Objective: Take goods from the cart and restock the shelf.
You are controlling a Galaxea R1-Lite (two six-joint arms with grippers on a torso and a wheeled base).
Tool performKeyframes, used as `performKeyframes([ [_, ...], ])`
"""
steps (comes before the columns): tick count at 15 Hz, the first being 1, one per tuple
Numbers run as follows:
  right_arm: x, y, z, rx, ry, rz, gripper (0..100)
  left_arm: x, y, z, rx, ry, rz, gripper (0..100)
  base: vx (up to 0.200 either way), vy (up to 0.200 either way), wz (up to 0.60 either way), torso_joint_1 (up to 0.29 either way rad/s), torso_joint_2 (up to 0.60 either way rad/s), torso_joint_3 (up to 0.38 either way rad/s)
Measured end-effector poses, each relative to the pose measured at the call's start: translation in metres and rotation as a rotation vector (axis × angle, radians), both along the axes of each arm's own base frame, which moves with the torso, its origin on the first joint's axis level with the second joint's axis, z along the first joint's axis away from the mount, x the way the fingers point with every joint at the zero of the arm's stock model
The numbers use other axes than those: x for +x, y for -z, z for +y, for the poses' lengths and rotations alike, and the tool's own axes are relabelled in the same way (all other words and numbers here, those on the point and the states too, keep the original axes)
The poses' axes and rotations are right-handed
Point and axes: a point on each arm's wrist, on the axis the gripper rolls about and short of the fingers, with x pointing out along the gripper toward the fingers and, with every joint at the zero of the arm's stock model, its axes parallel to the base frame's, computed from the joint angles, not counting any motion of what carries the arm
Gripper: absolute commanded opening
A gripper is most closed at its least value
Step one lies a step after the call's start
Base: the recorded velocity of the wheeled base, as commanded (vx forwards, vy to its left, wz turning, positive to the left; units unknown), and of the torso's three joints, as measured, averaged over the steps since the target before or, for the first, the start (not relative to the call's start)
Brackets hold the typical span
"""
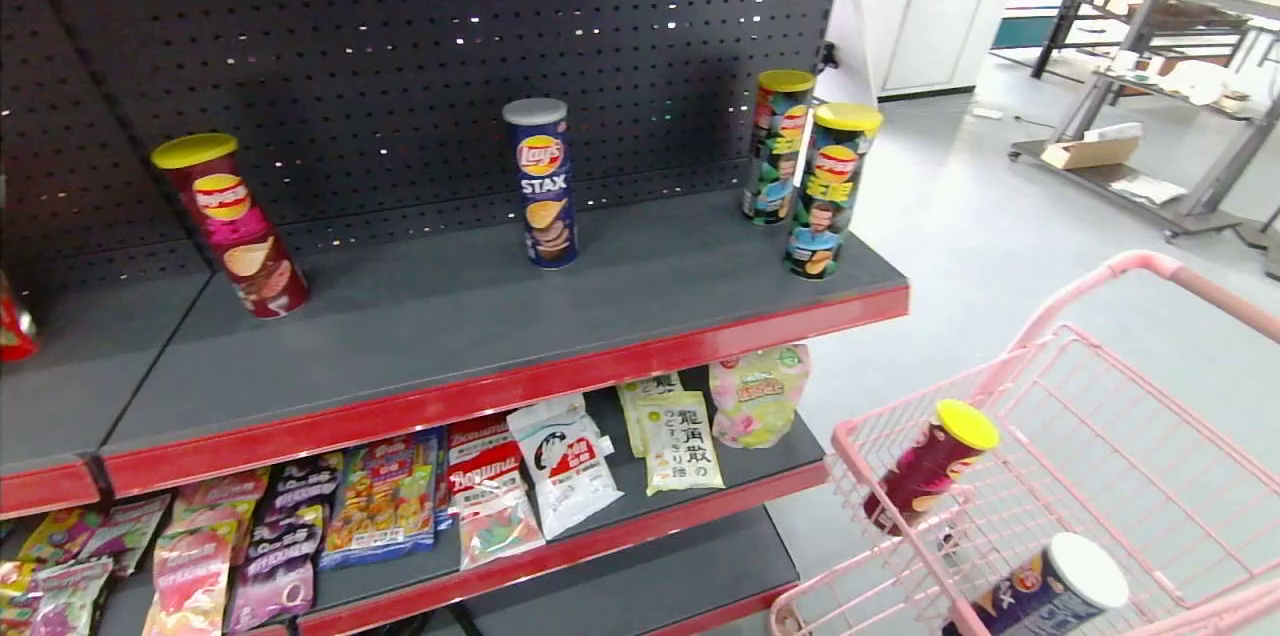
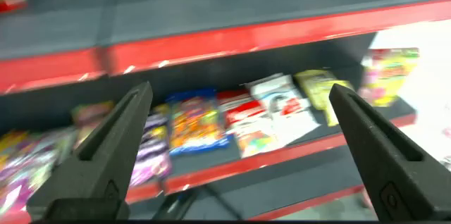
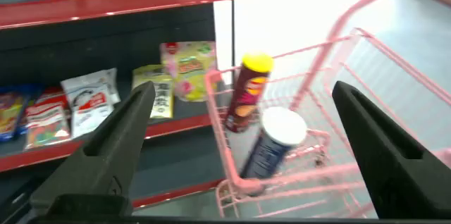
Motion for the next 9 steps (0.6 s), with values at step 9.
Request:
performKeyframes([
  [9,0.0,0.0001,0.0,0.001,-0.002,0.0,100,0.0,0.0,0.0,0.0,0.0,0.0,100,0.0,0.0,-0.33,0.001,0.0,0.003],
])
